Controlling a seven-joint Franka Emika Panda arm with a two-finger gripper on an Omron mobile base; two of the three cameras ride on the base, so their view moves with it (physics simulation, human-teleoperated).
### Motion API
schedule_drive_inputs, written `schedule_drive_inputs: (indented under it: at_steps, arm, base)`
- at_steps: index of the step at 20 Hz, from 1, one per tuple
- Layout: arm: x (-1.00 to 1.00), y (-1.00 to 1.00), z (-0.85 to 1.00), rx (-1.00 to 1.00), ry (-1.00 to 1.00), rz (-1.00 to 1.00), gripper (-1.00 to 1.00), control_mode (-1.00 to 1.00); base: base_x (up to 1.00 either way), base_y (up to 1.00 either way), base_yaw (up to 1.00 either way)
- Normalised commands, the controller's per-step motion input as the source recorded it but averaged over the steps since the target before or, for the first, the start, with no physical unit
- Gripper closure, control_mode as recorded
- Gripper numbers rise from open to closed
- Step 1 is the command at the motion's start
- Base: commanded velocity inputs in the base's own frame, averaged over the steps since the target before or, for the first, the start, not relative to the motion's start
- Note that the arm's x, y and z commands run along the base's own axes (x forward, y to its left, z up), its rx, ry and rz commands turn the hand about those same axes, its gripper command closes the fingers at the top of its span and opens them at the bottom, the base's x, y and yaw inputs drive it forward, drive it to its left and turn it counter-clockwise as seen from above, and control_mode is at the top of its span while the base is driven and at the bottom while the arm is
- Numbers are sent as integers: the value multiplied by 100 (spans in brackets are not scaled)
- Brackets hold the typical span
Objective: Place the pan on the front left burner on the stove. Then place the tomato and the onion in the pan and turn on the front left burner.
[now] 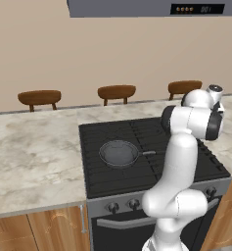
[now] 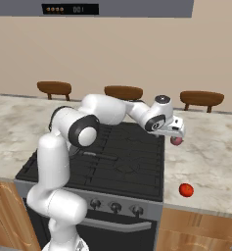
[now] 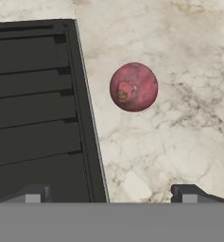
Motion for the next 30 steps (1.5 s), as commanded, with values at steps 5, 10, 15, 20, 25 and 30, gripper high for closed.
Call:
schedule_drive_inputs:
  at_steps: [5, 10, 15, 20, 25, 30]
  arm:
    - [19, -13, -14, 0, 0, -1, -100, -100]
    - [18, -15, -10, 0, 0, -2, -100, -100]
    - [22, -14, -7, 0, 0, 0, -100, -100]
    - [18, -5, -12, 0, -1, 0, -100, -100]
    - [13, -1, -20, 0, 0, 0, -100, -100]
    - [10, 0, -18, 0, -1, 0, -100, -100]
  base:
    - [0, 0, 0]
    - [0, 0, 0]
    - [0, 0, 0]
    - [0, 0, 0]
    - [0, 0, 0]
    - [0, 0, 0]
